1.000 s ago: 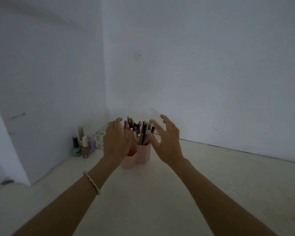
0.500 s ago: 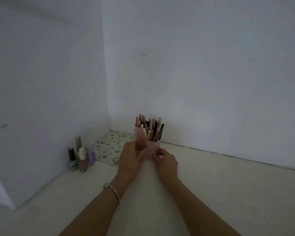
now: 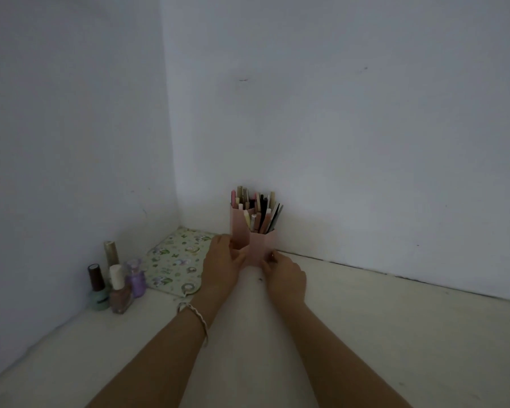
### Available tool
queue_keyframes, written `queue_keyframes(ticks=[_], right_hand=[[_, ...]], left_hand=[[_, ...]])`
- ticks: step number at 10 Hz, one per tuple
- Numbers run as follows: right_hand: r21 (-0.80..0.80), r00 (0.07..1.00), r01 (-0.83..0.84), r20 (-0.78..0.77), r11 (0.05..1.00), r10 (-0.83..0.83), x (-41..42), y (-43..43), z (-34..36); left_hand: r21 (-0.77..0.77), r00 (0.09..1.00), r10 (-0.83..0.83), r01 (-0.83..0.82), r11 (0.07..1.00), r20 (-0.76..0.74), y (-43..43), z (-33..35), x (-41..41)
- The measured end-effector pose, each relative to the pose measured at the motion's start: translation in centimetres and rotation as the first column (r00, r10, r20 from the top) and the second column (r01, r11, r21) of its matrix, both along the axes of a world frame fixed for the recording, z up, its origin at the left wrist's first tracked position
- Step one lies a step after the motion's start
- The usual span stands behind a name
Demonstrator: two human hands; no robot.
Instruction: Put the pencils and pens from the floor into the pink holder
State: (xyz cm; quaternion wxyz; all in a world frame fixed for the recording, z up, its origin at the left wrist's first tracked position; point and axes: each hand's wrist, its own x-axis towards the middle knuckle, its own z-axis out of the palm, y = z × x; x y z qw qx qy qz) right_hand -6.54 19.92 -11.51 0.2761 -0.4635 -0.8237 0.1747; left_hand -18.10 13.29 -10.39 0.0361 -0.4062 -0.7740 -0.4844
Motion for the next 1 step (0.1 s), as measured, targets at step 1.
queue_keyframes(ticks=[1], right_hand=[[-0.224, 0.978, -0.039, -0.208, 0.974, -0.008, 0.68, 0.07, 0.72]], left_hand=[[-0.027, 0.995, -0.056, 0.058, 0.998, 0.079, -0.77, 0.91, 0.41]])
